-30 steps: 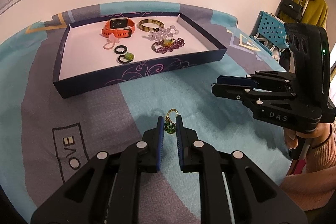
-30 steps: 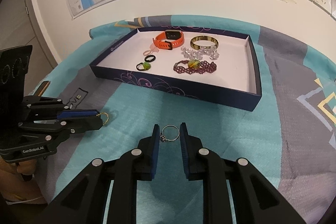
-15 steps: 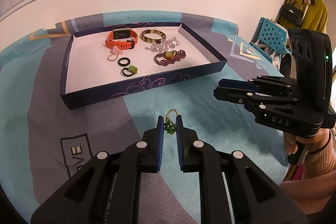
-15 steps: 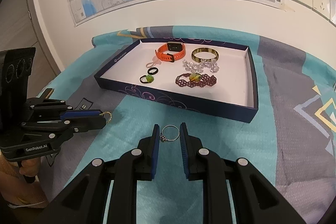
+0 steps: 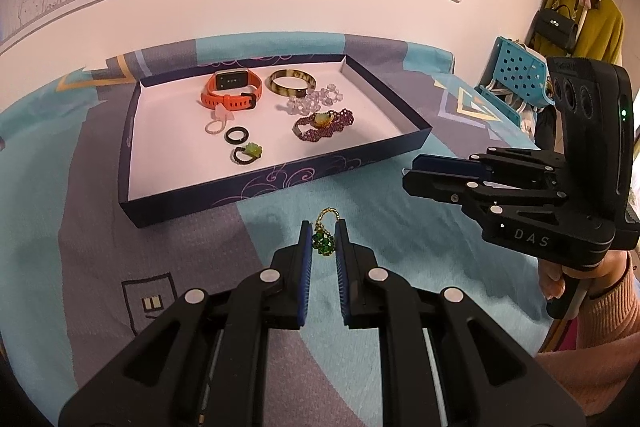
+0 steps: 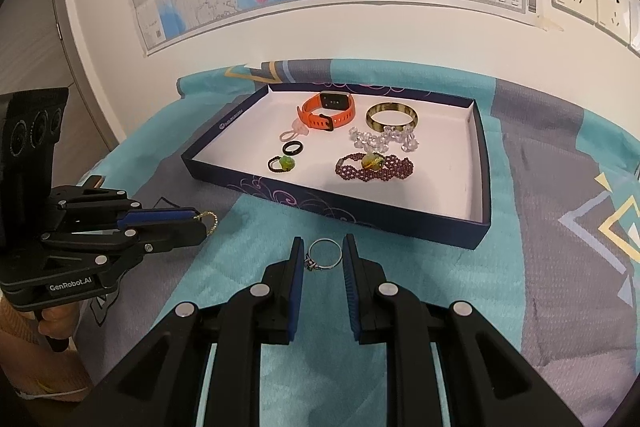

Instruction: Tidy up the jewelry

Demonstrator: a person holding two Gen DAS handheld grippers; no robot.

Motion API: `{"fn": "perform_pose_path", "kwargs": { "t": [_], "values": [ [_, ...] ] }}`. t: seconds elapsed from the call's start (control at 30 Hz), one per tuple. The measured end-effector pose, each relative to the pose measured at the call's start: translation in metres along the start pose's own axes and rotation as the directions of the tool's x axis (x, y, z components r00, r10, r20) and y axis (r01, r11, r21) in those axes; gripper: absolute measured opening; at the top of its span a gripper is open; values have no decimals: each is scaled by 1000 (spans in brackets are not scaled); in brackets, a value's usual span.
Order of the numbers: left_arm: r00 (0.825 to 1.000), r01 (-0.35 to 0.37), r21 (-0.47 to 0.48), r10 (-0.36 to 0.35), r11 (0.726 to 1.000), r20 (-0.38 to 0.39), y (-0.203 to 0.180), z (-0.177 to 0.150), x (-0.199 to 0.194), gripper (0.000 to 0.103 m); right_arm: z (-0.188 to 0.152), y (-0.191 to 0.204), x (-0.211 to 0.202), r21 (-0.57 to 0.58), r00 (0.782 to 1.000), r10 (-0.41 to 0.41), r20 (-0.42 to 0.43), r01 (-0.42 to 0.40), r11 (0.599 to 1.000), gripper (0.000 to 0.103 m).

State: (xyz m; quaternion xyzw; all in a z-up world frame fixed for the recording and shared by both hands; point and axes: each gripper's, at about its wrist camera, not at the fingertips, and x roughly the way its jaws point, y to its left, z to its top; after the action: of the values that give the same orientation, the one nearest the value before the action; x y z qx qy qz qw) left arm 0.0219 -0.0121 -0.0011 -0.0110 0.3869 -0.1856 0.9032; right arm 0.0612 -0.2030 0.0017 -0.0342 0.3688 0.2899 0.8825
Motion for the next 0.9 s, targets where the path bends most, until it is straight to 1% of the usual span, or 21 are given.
{"fn": "perform_pose_path", "kwargs": {
  "t": [0.9],
  "values": [
    [998, -22, 23, 20, 999, 56, 1, 24, -6, 12, 20, -3, 1, -12, 1000, 0, 30, 0, 1000, 17]
  ]
}}
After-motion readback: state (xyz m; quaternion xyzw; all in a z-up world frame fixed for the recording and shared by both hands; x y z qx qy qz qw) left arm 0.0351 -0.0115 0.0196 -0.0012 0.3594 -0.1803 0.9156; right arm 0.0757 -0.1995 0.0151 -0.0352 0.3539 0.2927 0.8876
